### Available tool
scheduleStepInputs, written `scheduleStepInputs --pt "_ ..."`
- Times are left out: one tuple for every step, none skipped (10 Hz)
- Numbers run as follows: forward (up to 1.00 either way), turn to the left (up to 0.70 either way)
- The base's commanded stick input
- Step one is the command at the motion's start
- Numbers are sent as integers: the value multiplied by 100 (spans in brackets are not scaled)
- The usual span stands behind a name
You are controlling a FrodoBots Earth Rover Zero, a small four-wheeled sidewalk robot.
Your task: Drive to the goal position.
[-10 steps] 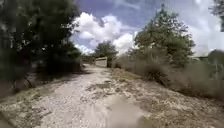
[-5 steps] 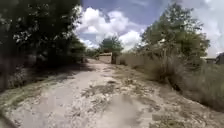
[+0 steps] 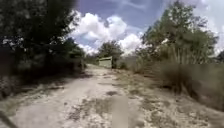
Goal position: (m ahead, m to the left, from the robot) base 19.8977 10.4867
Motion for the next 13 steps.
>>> scheduleStepInputs --pt "84 0" --pt "84 0" --pt "84 0" --pt "84 0" --pt "84 3" --pt "84 27" --pt "84 34" --pt "84 34" --pt "84 34" --pt "84 22" --pt "84 0" --pt "84 0" --pt "84 0"
